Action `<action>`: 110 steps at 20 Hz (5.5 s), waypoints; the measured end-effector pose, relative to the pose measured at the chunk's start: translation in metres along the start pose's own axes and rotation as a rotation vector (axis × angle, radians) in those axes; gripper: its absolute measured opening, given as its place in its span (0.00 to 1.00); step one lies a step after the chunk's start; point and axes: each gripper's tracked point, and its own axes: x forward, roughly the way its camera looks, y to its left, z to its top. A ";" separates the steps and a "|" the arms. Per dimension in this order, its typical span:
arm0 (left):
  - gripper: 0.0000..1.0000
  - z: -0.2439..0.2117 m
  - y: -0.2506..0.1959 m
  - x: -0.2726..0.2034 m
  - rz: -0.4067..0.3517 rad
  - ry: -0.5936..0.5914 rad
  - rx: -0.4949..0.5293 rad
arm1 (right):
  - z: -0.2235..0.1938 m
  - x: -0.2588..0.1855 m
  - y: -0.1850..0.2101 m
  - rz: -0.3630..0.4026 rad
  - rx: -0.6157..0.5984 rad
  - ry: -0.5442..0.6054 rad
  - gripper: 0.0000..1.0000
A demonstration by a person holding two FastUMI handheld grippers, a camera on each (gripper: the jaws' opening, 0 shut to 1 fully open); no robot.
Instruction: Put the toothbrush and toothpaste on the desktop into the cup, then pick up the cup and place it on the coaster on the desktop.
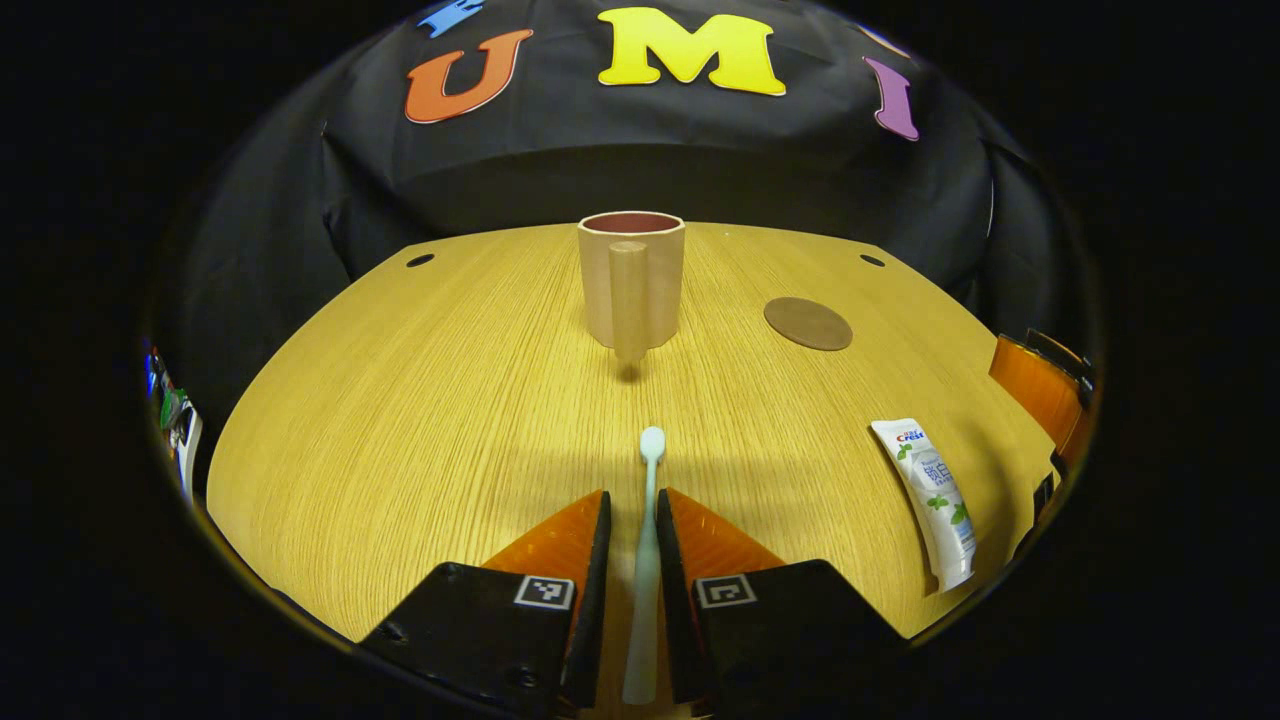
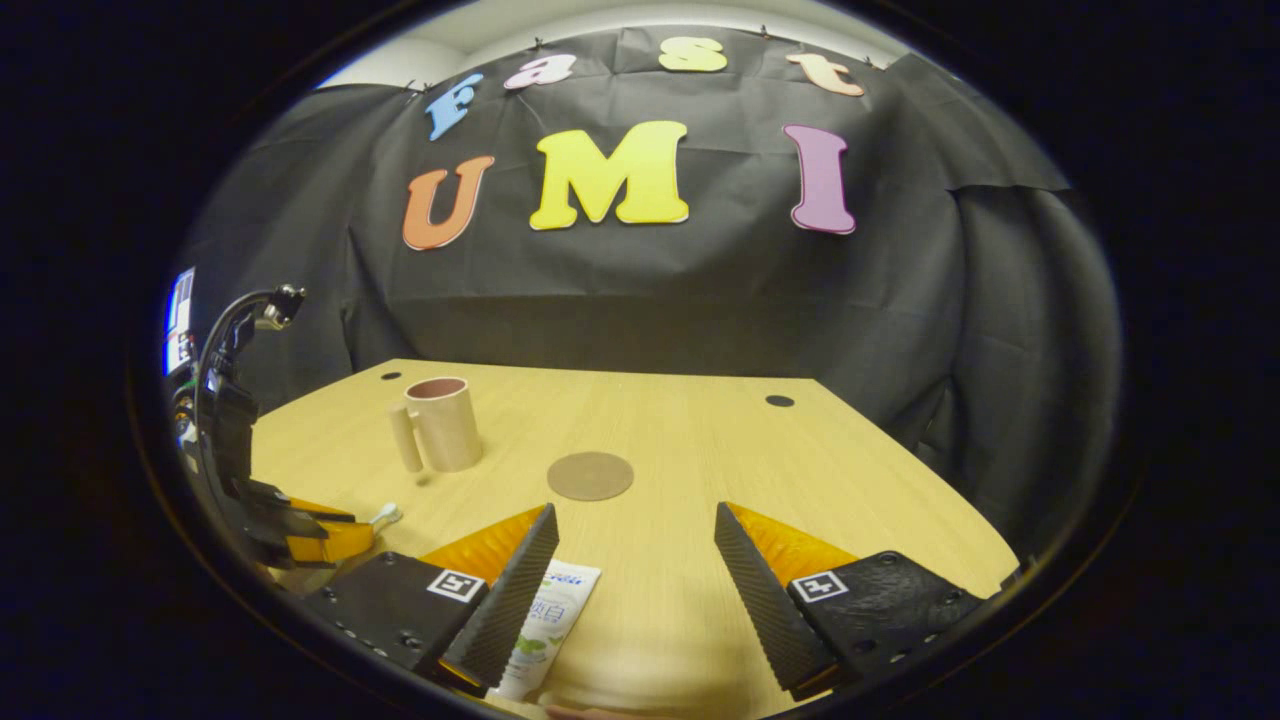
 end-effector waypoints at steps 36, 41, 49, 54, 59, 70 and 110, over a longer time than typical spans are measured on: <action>0.07 0.128 0.016 -0.099 -0.060 -0.365 -0.068 | -0.093 -0.019 0.058 0.083 0.116 0.335 0.24; 0.08 0.196 0.027 -0.077 -0.083 -0.434 -0.103 | -0.032 -0.011 0.066 0.151 0.127 0.166 0.24; 0.07 0.291 0.022 -0.028 -0.116 -0.551 -0.041 | 0.005 0.022 0.061 0.150 0.148 0.091 0.23; 0.07 0.323 0.012 -0.006 -0.154 -0.608 -0.021 | -0.002 0.037 0.059 0.148 0.130 0.099 0.24; 0.09 0.314 0.010 0.020 -0.147 -0.561 -0.049 | -0.017 0.044 0.047 0.136 0.137 0.115 0.23; 0.54 0.285 0.027 0.024 -0.040 -0.446 -0.047 | -0.020 0.027 0.045 0.125 0.142 0.091 0.23; 0.99 0.172 0.146 -0.033 0.067 -0.447 -0.101 | 0.120 0.172 0.252 0.360 0.137 -0.170 0.29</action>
